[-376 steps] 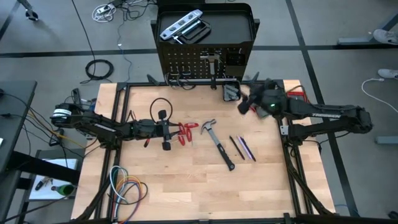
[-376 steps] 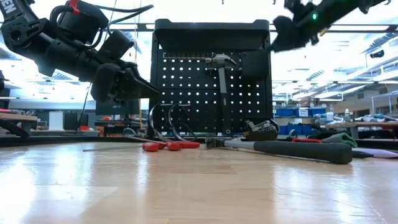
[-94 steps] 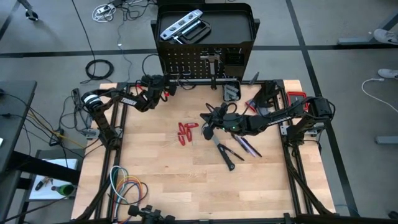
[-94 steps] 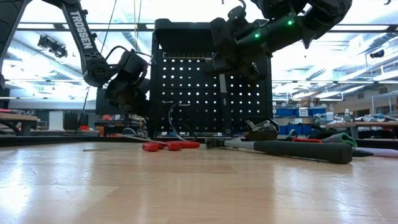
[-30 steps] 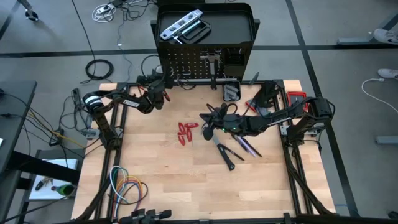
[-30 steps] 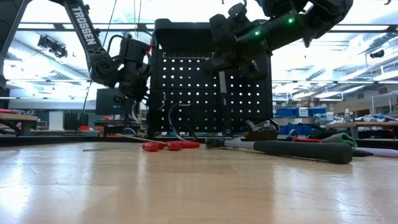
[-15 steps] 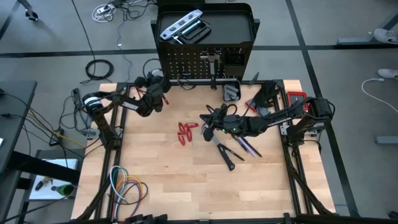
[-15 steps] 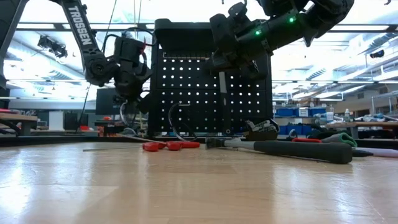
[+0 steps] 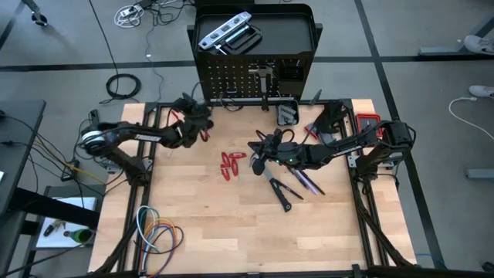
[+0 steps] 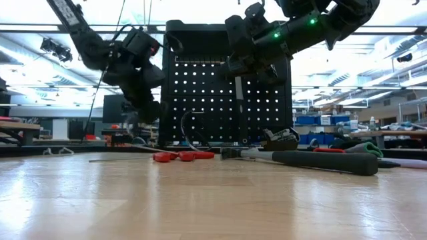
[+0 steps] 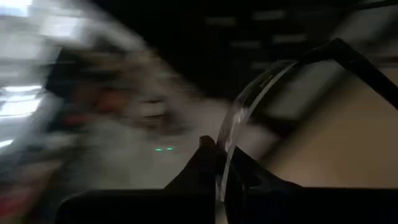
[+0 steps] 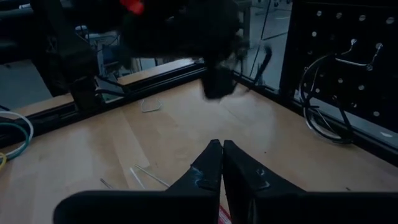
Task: Hang tools onto peg board
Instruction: Remove the left glasses from the peg board, then remove the glasses from the peg board
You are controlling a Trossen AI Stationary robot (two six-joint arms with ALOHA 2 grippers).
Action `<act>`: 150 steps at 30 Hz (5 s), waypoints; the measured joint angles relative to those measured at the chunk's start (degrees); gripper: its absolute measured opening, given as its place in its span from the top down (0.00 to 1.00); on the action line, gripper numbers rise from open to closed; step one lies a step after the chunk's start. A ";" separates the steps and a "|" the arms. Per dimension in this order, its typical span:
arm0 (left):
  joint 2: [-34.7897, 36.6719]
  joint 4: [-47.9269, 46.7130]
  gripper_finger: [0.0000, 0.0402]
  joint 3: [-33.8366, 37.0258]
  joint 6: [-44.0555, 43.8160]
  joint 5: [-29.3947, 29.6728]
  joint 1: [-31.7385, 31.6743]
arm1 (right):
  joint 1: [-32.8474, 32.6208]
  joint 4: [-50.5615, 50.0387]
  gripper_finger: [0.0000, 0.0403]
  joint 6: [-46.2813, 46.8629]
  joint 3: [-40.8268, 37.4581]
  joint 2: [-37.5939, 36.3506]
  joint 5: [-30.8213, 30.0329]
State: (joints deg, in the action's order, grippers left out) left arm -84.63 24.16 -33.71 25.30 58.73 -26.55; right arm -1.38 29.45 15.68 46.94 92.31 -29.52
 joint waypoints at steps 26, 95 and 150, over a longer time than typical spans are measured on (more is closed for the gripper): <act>7.08 -54.42 0.90 -7.61 -16.59 -43.75 -1.69 | 0.10 -0.40 0.94 -0.29 0.00 0.00 0.00; -25.70 8.38 0.94 -18.45 -35.40 -24.04 -8.12 | 0.36 0.50 0.96 -0.83 -0.02 0.02 0.68; -25.52 18.79 0.94 -18.06 -46.80 2.18 -2.86 | -0.78 1.79 0.94 -0.85 -0.02 0.02 0.70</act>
State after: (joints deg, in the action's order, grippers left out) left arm -110.15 42.95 -51.77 -21.50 60.91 -29.42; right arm -2.15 31.24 14.83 46.92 92.33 -28.82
